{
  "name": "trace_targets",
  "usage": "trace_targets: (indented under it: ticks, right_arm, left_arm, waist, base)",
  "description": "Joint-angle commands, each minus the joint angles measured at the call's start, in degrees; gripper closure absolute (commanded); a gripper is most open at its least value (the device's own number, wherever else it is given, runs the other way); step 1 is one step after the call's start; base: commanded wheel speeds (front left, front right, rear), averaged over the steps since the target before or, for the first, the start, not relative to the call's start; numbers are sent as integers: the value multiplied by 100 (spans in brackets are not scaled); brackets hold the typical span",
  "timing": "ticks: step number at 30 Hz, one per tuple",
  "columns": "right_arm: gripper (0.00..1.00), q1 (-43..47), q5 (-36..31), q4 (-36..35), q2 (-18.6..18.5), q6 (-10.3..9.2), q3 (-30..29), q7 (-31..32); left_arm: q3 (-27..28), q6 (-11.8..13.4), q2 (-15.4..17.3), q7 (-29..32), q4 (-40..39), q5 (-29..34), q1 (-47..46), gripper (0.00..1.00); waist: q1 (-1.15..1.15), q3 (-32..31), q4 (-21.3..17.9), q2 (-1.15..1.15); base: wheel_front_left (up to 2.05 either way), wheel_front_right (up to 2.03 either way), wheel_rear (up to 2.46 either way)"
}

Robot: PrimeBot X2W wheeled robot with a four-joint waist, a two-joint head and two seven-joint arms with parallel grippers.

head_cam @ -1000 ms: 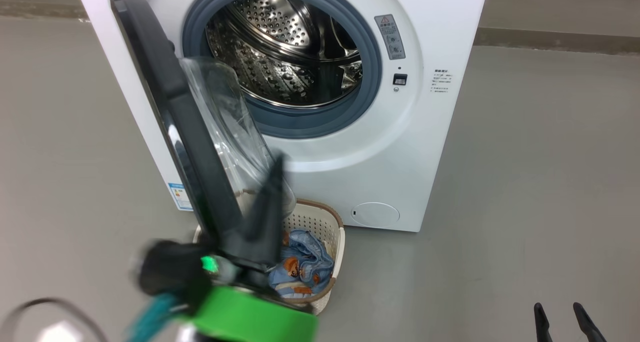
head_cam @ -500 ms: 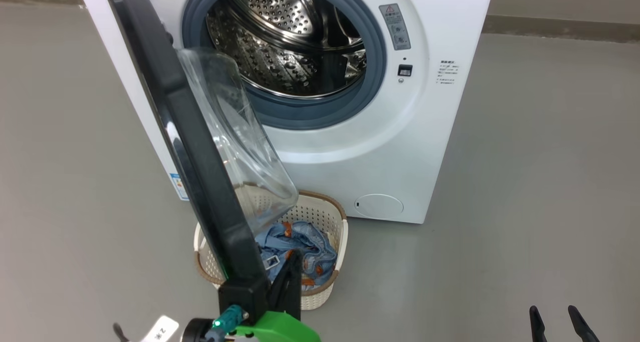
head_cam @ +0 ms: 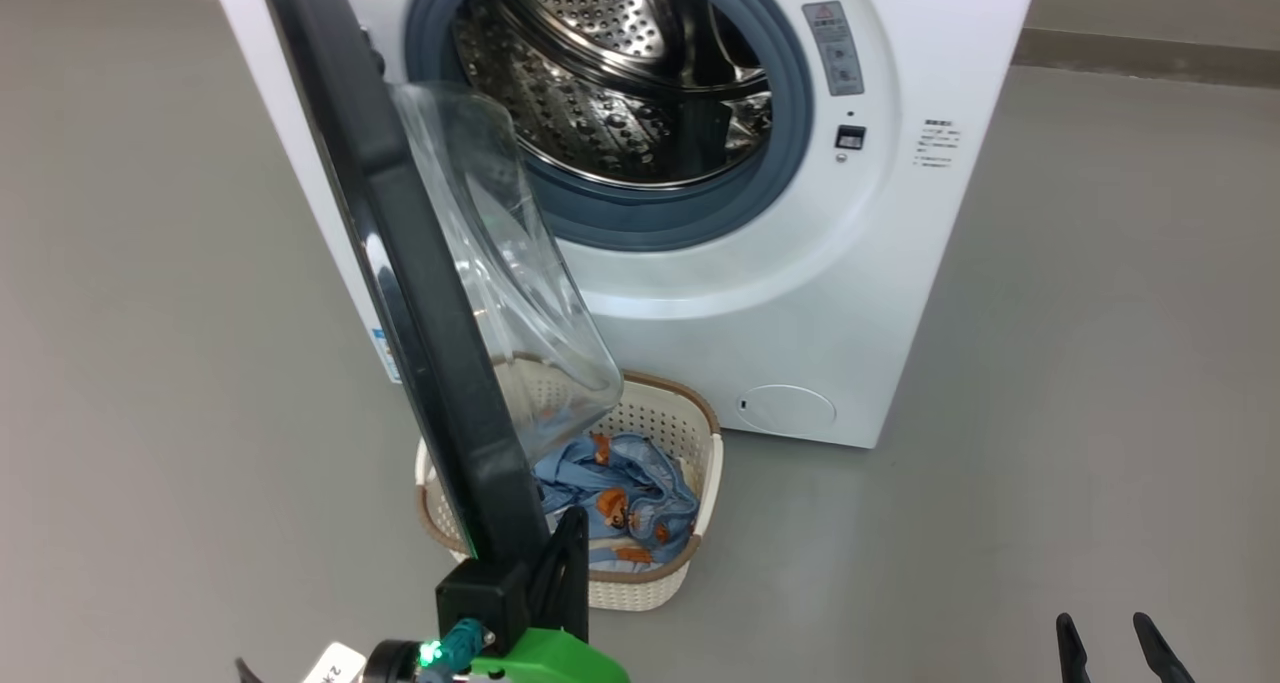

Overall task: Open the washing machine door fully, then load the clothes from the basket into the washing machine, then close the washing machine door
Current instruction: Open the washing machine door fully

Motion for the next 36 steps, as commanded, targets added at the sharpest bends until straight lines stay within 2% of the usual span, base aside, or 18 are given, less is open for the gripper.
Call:
trace_targets:
  ticks: [1, 9, 15, 21, 29, 36]
  right_arm:
    - [0, -117, 48, -106, -91, 9, 140, -68]
    - [0, -84, 75, -92, -91, 9, 138, -68]
    - [0, -124, 82, -114, -91, 9, 170, -68]
    - [0, -117, 44, -142, -91, 9, 202, -68]
    - [0, -134, 35, -164, -91, 9, 346, -68]
    - [0, -183, 0, -296, -291, 9, 356, -68]
  left_arm:
    - [250, 52, 23, -64, -64, -5, -268, 100]
    - [368, 141, 53, -181, 71, -31, -314, 100]
    - [423, 251, 200, -218, 156, 83, -358, 100]
    - [734, 413, 379, -362, 343, 63, -403, 100]
    - [1262, 479, 555, -669, 831, -99, -612, 100]
    - [1583, 365, 476, -876, 1535, -182, -1167, 100]
  waist:
    - [0, -13, 65, 0]
    - [0, -3, 532, 0]
    - [0, 36, 1056, 0]
    - [0, 49, 1477, 0]
    - [0, 210, 1582, 0]
    - [0, 594, 1613, 0]
  base:
    - [0, 0, 0]
    - [0, 0, 0]
    - [0, 0, 0]
    - [0, 0, 0]
    - [0, 0, 0]
    - [0, 0, 0]
